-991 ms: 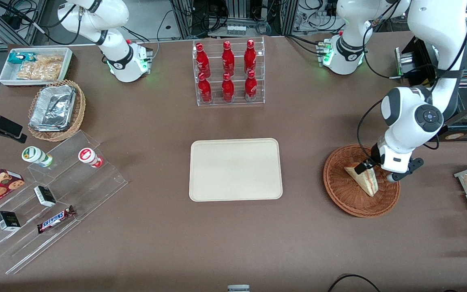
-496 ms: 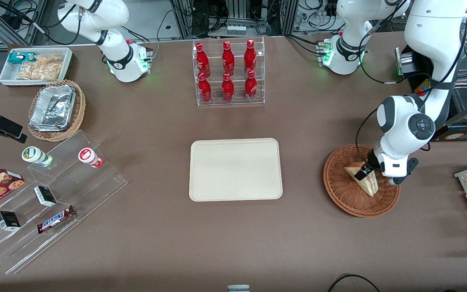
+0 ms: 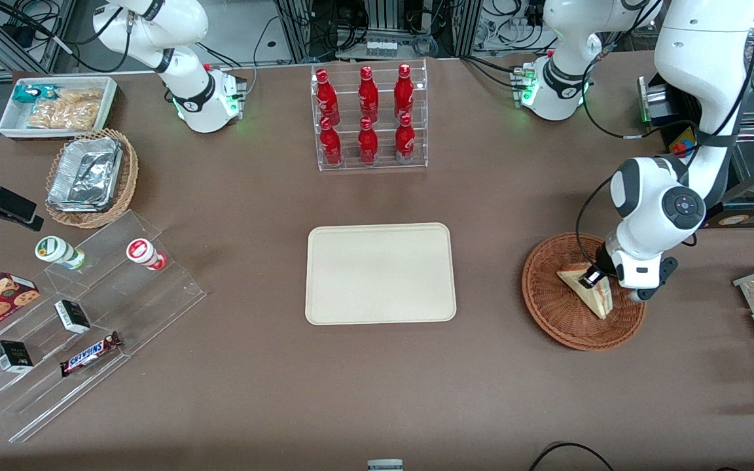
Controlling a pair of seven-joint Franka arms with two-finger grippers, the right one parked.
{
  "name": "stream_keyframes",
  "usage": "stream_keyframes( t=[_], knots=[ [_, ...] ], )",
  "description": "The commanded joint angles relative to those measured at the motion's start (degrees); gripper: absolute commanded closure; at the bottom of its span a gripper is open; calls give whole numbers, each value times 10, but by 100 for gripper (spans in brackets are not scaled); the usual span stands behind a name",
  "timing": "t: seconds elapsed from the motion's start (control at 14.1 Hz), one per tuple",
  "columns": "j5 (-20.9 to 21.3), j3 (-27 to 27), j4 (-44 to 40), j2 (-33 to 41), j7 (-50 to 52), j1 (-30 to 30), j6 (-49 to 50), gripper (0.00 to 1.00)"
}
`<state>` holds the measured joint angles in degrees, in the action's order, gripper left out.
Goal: Place sandwich from basket to tray
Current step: 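Lower the left gripper and close it on the wrapped sandwich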
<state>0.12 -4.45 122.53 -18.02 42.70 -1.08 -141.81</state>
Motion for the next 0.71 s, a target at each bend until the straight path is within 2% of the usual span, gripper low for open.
stream_keyframes(
  t=[0.0,0.28,0.64],
  knots=[
    [23,-6,-67,12,-35,10,106,99],
    [23,-5,-215,-29,-40,83,281,94],
    [18,-6,-307,-97,-91,164,303,95]
  ],
)
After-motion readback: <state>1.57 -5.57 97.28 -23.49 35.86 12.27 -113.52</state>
